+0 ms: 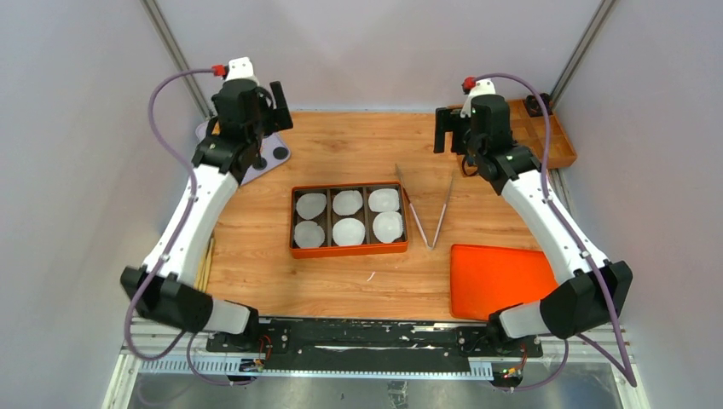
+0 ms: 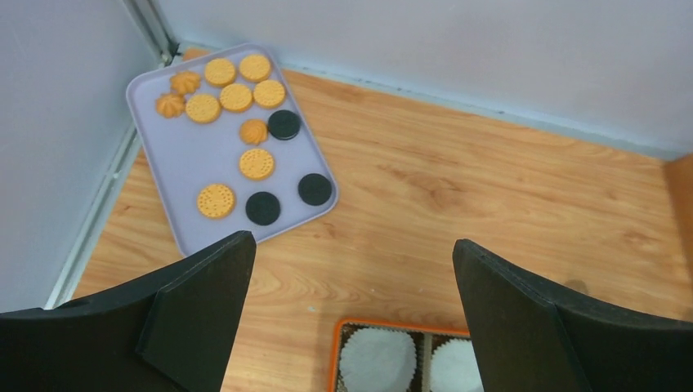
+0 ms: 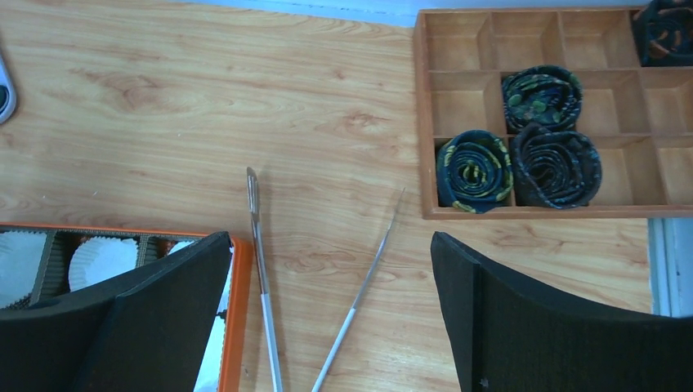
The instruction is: Pack the cookies
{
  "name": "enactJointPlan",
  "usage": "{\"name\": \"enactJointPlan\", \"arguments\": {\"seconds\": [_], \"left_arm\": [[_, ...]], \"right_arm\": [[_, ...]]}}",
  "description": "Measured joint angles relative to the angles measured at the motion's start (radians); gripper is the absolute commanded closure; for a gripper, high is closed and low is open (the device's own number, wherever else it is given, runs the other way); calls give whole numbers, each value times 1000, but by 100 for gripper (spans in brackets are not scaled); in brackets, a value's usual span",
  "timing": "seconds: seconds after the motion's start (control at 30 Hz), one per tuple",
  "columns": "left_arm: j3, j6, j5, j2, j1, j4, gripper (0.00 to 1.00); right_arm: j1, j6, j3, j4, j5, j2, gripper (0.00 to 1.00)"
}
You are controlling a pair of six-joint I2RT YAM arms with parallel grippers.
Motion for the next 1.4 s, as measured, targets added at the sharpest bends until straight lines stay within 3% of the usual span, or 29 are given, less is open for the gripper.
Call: {"name": "enactJointPlan", "arguments": {"seconds": [0.1,0.27,0.4,0.53,0.8,1.1,1.4], "left_arm": [[111,-7,-28,157,11,-61,3],[185,-37,-7,407,51,-126,23],[234,-53,19,564,81,-156,30],[259,-61,35,641,88,-172,49],[333,-61,42,736,90,-174,44],[663,-60,66,1036,134,-218,39],[776,-69,97,1127,143,-246,38]], "right_arm": [[14,5,1,1,-18,21,1],[16,5,1,1,-32,40,2],[16,5,0,2,-34,40,2],[16,5,-4,2,-34,45,3],[16,8,-5,2,-42,79,3],[16,9,-5,3,-43,84,3],[16,10,-5,3,-42,85,3]]}}
